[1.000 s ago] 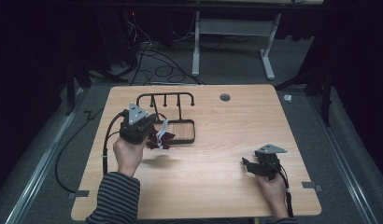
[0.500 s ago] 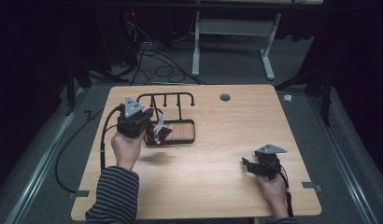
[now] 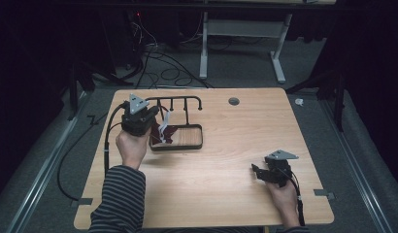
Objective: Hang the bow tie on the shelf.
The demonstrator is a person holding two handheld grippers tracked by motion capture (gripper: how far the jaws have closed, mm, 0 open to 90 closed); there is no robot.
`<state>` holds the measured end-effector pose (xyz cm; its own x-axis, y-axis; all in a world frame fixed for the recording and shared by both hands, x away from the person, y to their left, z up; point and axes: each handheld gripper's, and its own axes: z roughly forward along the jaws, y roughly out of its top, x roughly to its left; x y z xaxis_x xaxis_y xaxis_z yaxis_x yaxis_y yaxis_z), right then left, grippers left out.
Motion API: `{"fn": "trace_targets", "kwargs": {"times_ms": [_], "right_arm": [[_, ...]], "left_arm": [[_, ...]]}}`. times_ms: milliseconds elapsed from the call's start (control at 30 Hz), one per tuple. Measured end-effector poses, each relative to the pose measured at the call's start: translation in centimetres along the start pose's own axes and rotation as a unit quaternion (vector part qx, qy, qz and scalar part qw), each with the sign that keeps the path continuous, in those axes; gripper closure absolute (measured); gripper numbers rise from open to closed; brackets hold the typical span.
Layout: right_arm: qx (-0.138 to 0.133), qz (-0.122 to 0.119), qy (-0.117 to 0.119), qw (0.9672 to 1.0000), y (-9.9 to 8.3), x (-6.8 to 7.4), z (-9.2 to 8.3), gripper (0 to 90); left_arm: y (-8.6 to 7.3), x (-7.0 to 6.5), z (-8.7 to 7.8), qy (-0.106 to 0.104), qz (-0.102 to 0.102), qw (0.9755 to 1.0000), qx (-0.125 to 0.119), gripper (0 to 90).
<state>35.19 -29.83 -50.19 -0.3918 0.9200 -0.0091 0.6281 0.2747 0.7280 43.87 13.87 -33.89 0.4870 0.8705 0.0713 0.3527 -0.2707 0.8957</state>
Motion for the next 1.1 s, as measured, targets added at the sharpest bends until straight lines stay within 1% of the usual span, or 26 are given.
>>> {"fn": "trace_targets", "kwargs": {"times_ms": [300, 500, 600, 633, 767, 833, 1100], "right_arm": [[0.000, 0.001, 0.001, 1.0000, 0.0, 0.0, 0.0, 36.8], [0.000, 0.000, 0.001, 1.0000, 0.0, 0.0, 0.0, 36.8], [0.000, 0.000, 0.001, 1.0000, 0.0, 0.0, 0.0, 36.9], [0.000, 0.000, 0.001, 1.0000, 0.0, 0.0, 0.0, 36.9], [0.000, 0.001, 0.001, 1.0000, 0.0, 0.0, 0.0, 36.9], [0.000, 0.002, 0.001, 1.0000, 0.0, 0.0, 0.0, 36.9], [0.000, 0.002, 0.002, 1.0000, 0.0, 0.0, 0.0, 36.9]], "left_arm": [[0.0, 0.5, 0.7, 0.010, -0.009, 0.9999, 0.001, 90.0], [0.1, 0.6, 1.2, 0.014, -0.009, 0.9999, 0.004, 90.0], [0.1, 0.7, 1.4, 0.018, -0.010, 0.9998, 0.004, 90.0], [0.1, 0.8, 1.5, 0.018, -0.013, 0.9997, 0.003, 90.0], [0.2, 0.8, 1.7, 0.022, -0.012, 0.9997, 0.003, 90.0], [0.1, 0.9, 1.9, 0.023, -0.016, 0.9996, 0.004, 90.0], [0.1, 1.2, 2.1, 0.022, -0.023, 0.9995, 0.008, 89.7]]}}
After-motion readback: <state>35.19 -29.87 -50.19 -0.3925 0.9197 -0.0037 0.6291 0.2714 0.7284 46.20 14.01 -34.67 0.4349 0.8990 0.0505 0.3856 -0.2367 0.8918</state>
